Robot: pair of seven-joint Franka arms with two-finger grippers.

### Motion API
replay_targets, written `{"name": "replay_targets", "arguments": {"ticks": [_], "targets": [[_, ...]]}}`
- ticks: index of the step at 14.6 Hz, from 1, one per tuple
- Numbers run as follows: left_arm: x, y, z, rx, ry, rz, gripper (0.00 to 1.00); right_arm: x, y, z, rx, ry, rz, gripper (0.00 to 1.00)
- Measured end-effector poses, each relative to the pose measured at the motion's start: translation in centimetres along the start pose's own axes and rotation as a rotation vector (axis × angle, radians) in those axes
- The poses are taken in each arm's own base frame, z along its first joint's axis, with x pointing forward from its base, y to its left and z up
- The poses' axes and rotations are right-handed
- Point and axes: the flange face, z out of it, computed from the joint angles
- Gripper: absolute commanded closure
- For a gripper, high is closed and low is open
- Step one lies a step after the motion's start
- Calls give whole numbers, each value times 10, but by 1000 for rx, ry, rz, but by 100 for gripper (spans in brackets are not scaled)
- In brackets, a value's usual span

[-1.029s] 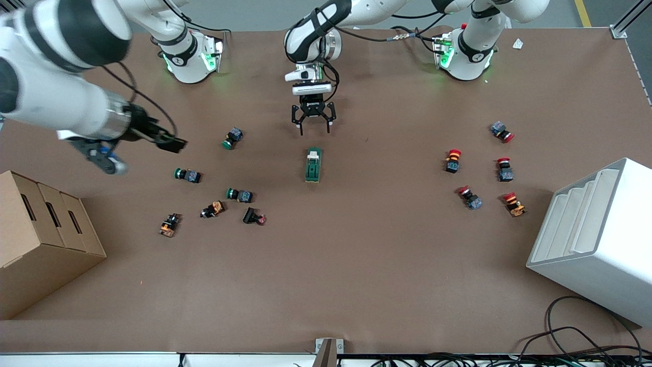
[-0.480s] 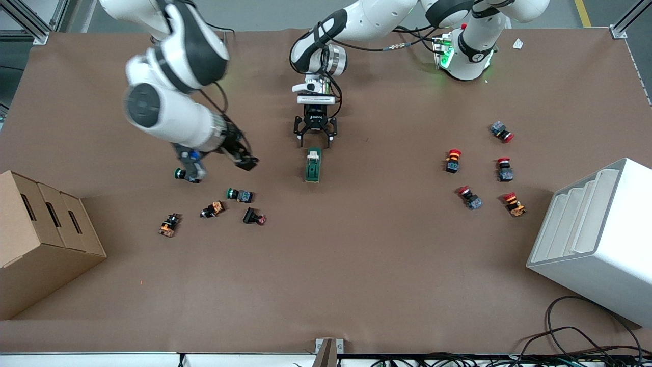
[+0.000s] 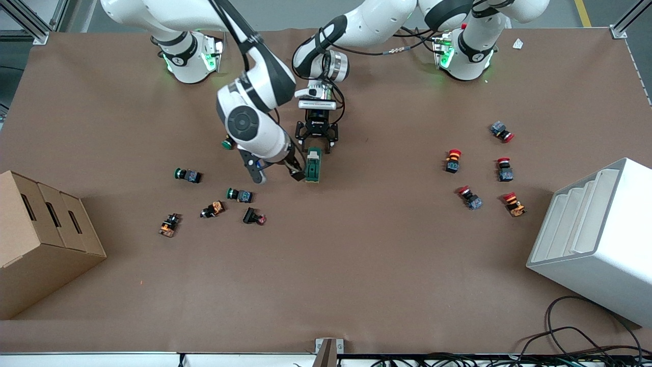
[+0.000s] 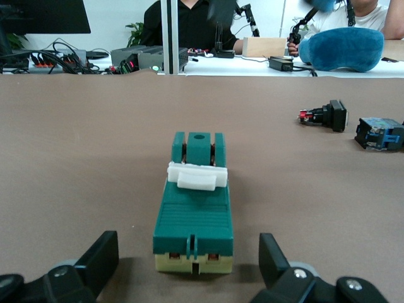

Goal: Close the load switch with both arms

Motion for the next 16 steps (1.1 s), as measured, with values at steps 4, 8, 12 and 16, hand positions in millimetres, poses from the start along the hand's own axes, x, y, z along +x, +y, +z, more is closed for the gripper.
{"name": "replay_targets", "arguments": {"ticks": [4,8,12,16], "targets": [[-3,1,0,3,12,33,1,-22,14,31,58,21,-41,0],[-3,2,1,5,13,33,1,-38,24,75,64,44,-76,0],[-3,3,2,6,14,33,1,-46,26,103,93,59,-98,0],[-3,3,2,6,14,33,1,-45,25,108,100,64,-98,0]]}}
